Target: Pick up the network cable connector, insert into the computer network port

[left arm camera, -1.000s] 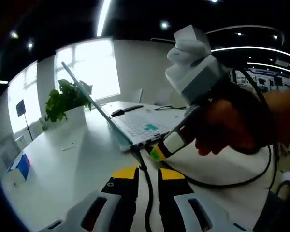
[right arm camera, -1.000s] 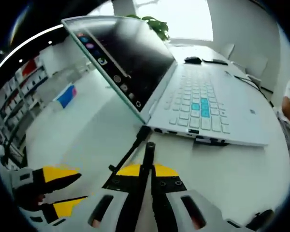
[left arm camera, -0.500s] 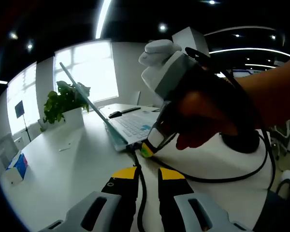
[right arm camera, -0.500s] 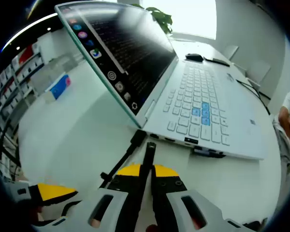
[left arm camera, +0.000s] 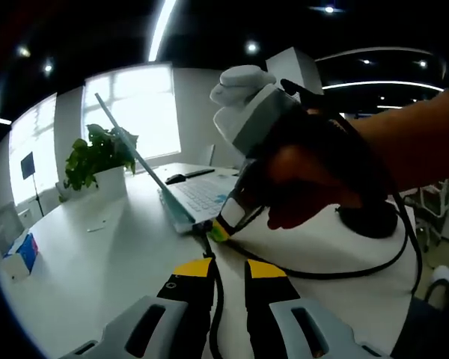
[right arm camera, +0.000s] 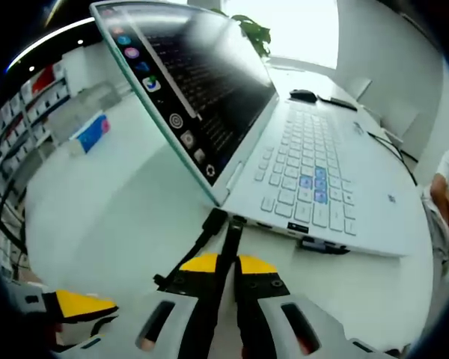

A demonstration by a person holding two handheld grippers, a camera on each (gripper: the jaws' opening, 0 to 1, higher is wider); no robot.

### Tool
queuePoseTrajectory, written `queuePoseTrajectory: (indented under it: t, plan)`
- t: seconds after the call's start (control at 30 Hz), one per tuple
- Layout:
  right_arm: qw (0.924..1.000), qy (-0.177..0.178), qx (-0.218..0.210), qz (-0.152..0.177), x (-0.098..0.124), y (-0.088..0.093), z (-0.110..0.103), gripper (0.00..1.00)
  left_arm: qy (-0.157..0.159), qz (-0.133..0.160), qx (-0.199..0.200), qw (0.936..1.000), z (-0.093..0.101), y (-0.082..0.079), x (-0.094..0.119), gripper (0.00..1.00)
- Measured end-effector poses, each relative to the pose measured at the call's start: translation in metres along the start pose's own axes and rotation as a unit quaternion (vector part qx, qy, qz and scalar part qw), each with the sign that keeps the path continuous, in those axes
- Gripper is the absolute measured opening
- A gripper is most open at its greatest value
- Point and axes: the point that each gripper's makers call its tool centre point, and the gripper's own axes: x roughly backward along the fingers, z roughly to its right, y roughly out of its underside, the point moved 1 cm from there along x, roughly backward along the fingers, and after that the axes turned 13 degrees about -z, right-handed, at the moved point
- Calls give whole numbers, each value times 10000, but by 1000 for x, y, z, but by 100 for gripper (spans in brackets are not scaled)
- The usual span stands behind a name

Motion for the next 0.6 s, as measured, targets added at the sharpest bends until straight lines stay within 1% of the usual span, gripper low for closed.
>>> queuePoseTrajectory:
  t: [0.1, 0.2, 0.23, 0.37, 0.4, 0.6]
  plan:
    - [9999, -28, -153, -67, -1, 1, 2, 7, 19, 10, 0, 10000, 0, 0, 0, 18]
    - [9998, -57, -141, -161, -1, 2, -1, 7, 12, 17, 13, 10000, -3, -1, -2, 18]
    - [9996, -35, -86, -255, -1, 3, -2, 7, 12, 16, 12, 10000, -3, -1, -2, 18]
    - [9996, 86, 60, -256, 0, 0, -4, 7, 16, 32, 19, 10000, -2, -1, -2, 18]
    - [9993, 115, 103, -337, -1, 1, -4, 7, 24, 37, 12, 10000, -2, -1, -2, 18]
    - [9989, 237, 202, -355, -2, -2, -1, 7, 57, 43, 29, 10000, -1, 1, -1, 18]
